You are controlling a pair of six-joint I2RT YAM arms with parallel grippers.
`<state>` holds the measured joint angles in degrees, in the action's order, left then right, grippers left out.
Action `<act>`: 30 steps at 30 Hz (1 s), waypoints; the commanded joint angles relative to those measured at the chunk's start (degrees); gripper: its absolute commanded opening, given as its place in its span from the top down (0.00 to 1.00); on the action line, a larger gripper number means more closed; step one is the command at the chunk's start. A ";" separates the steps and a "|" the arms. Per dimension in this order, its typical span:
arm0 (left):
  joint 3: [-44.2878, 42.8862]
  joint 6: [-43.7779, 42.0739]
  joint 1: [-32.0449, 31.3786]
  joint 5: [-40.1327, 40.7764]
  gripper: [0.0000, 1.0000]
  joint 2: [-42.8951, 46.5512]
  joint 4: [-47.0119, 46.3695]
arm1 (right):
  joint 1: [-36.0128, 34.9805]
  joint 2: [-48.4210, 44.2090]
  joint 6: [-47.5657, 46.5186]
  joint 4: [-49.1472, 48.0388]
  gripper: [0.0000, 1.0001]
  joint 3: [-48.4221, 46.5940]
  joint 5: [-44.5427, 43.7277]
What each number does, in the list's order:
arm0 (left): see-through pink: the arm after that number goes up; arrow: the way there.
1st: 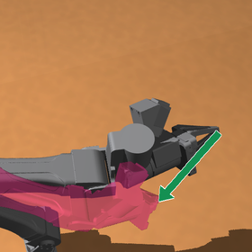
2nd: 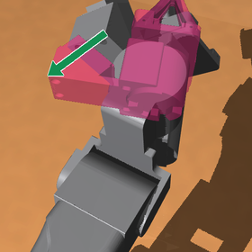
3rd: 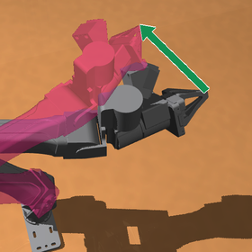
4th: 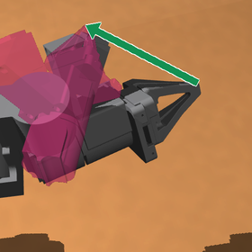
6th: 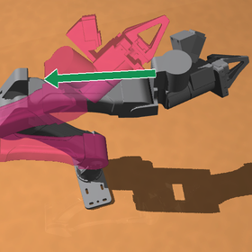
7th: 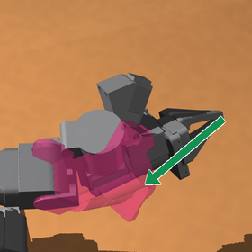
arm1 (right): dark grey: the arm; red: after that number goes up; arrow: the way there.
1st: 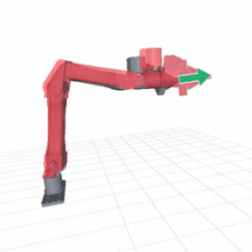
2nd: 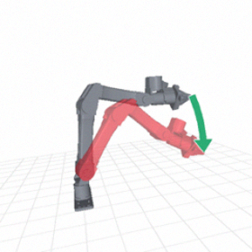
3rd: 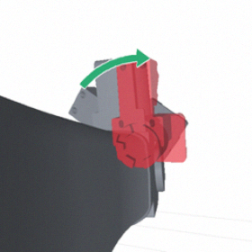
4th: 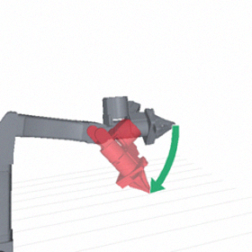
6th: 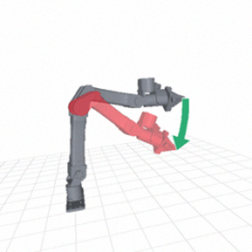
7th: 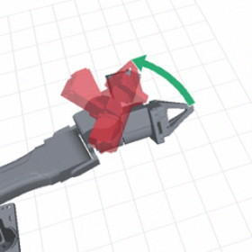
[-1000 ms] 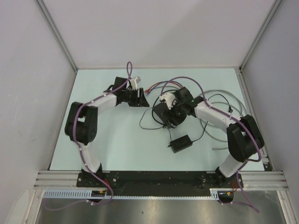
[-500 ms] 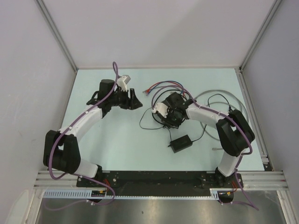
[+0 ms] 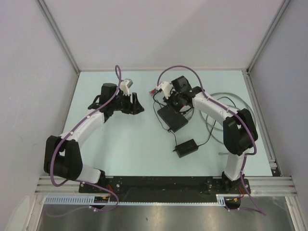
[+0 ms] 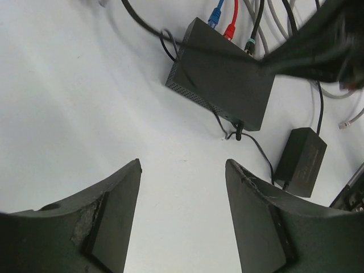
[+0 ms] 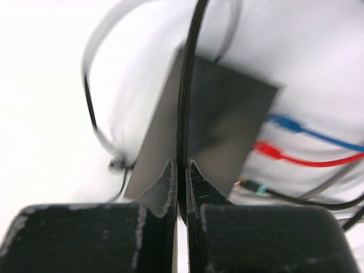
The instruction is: Pull the plug from the switch port
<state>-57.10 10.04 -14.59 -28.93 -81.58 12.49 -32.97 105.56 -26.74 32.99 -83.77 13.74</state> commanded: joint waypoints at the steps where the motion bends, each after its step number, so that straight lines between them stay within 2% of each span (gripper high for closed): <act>1: -0.91 1.20 0.26 -2.09 0.33 0.20 0.08 | 4.48 4.73 14.42 -8.12 1.00 -6.92 -6.86; 3: -1.52 1.38 0.09 -2.54 0.33 -0.42 0.69 | 5.89 7.46 14.26 -9.87 1.00 -8.16 -10.55; 7: -2.22 1.12 -0.35 -2.97 0.33 -1.91 1.40 | 9.32 12.56 11.28 -9.53 1.00 -11.85 -11.98; 10: -2.05 1.03 -0.70 -3.50 0.33 -3.05 0.78 | 11.08 14.41 8.55 -8.65 0.86 -12.91 -11.54; 11: -1.88 1.20 -0.79 -3.42 0.33 -3.41 0.43 | 11.52 14.33 8.37 -8.65 0.73 -12.56 -11.28; 16: -1.17 1.91 -1.23 -3.50 0.33 -4.29 -0.62 | 11.88 8.90 11.18 -8.74 0.33 -9.84 -11.72; 20: -0.03 2.70 -1.84 -3.68 0.32 -5.08 -1.50 | 11.44 2.21 12.94 -7.25 0.31 -5.89 -9.96; 23: 0.76 4.28 -2.98 -3.94 0.32 -5.69 -2.91 | 10.91 -1.75 12.60 -6.11 0.34 -1.24 -5.94; 30: 0.50 5.07 -4.22 -4.12 0.32 -8.51 -3.53 | 11.52 -0.27 13.20 -3.02 0.37 4.13 1.37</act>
<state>-56.64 13.61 -18.33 -31.79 -89.10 10.85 -22.04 103.48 -14.98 26.55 -82.06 9.37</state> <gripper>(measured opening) 0.682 0.636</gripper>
